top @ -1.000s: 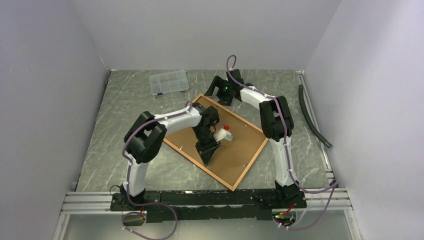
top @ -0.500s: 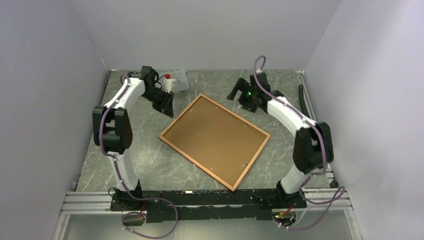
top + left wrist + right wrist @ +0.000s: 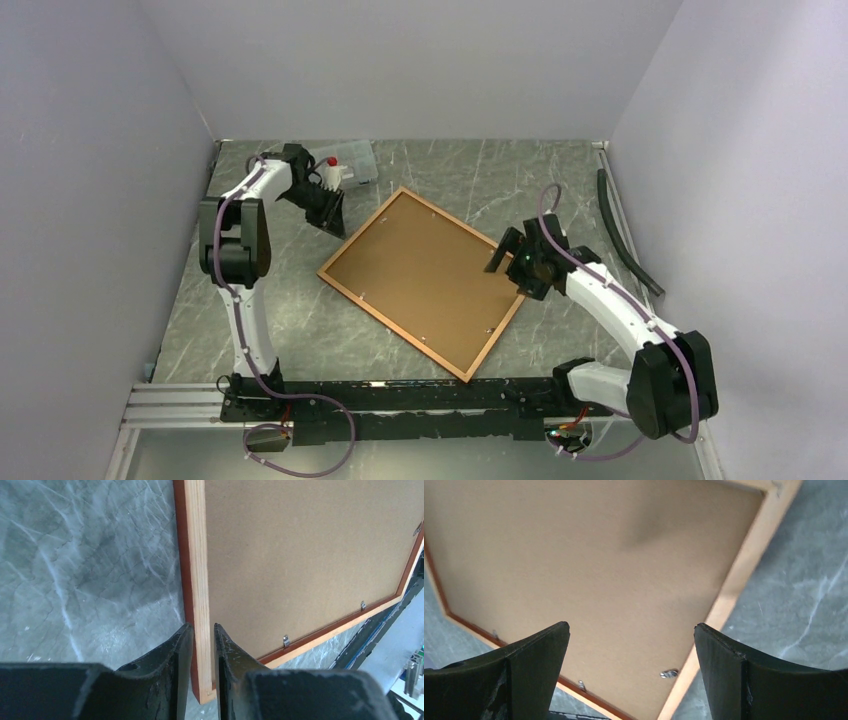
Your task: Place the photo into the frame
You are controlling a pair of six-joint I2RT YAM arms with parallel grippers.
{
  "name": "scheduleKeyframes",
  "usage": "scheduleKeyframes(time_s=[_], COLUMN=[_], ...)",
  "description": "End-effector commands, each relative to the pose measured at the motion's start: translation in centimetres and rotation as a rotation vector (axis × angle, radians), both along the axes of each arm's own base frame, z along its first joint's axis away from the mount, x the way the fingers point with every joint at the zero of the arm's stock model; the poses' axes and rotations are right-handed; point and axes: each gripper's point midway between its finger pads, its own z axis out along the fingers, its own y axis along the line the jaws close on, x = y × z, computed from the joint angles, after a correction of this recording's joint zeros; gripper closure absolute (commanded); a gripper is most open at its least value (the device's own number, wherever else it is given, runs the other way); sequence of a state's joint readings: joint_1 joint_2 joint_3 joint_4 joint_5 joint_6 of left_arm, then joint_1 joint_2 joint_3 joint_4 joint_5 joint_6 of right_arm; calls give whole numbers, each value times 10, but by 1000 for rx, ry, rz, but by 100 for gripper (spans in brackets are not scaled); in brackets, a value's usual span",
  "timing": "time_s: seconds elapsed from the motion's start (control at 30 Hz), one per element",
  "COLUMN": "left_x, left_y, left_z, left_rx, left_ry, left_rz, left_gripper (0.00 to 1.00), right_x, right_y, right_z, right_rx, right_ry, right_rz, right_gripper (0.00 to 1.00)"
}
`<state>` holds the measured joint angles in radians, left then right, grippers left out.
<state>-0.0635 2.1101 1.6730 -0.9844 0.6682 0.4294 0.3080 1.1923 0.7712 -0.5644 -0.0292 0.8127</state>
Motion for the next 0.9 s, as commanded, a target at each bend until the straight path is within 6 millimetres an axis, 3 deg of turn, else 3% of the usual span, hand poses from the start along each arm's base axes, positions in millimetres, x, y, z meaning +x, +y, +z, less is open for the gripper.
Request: scheduleKeyframes(time_s=[0.0,0.23,0.43,0.67,0.87], left_x=[10,-3,-29,-80,-128], left_y=[-9,-14,-19,-18,-15], left_z=[-3,-18,-24,-10,-3], left_rx=[-48,-63,-61,-91,-117], left_ry=[-24,39,93,142,241], left_rz=[-33,-45,-79,-156,-246], left_gripper=[73,75,82,85,84], right_x=[-22,-32,-16,21,31], right_y=[-9,-13,-9,-12,-28], right_z=[-25,-41,-49,-40,-31], right_rx=[10,18,42,12,-44], right_ry=[55,58,47,30,29], right_rz=[-75,-106,-86,-50,-75], right_gripper=[0,0,0,0,0])
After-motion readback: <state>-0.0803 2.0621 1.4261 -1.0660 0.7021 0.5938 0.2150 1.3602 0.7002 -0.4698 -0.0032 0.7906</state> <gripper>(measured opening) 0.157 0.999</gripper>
